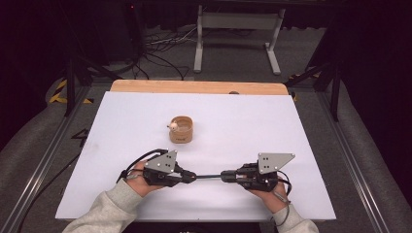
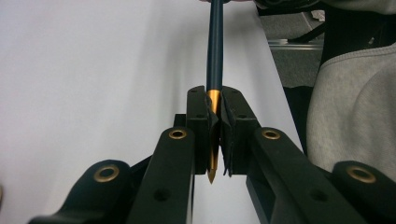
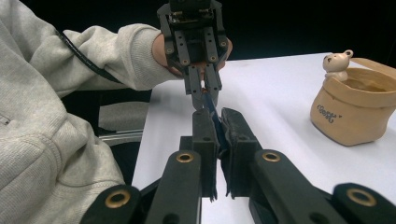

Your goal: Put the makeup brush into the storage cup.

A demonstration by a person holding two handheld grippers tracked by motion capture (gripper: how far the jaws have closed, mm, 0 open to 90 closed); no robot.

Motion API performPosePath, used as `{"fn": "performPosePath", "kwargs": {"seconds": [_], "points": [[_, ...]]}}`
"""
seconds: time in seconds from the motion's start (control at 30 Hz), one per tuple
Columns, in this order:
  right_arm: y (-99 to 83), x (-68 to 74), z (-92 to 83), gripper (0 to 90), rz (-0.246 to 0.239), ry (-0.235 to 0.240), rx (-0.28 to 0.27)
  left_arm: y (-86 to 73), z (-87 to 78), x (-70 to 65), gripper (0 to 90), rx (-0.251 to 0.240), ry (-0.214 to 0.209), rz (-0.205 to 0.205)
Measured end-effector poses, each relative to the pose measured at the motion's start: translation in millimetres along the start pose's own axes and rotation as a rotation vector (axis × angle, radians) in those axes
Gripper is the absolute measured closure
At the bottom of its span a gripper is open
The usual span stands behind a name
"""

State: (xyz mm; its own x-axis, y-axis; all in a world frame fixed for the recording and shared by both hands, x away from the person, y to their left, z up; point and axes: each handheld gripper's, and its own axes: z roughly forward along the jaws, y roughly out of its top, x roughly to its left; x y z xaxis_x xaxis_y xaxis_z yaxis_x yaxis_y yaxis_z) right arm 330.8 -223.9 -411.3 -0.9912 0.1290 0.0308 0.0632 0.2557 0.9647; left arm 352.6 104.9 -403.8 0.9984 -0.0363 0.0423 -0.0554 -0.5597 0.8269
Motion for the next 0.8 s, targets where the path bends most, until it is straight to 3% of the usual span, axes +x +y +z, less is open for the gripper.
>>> {"fn": "performPosePath", "kwargs": {"seconds": [0.53, 0.6, 0.63, 0.7, 0.8], "points": [[-1.5, -3.9, 0.3, 83.3, 0.022, 0.022, 0.006, 1.7, -1.9, -0.2, 83.9, 0.009, -0.012, 0.014], [-1.0, -5.0, 0.4, 76.6, 0.039, 0.027, 0.001, 3.3, -1.7, 1.0, 84.0, 0.022, -0.015, 0.007], [-0.1, -6.4, 0.5, 73.4, 0.074, 0.031, -0.006, 4.0, -1.6, 1.8, 84.0, 0.029, -0.014, 0.006], [1.2, -7.0, 0.5, 73.4, 0.087, 0.036, -0.008, 5.1, -1.3, 2.5, 84.0, 0.035, -0.020, 0.005], [5.9, -6.5, 2.1, 69.1, 0.075, 0.026, 0.022, 9.4, -0.8, 3.7, 84.0, 0.064, -0.027, 0.009]]}}
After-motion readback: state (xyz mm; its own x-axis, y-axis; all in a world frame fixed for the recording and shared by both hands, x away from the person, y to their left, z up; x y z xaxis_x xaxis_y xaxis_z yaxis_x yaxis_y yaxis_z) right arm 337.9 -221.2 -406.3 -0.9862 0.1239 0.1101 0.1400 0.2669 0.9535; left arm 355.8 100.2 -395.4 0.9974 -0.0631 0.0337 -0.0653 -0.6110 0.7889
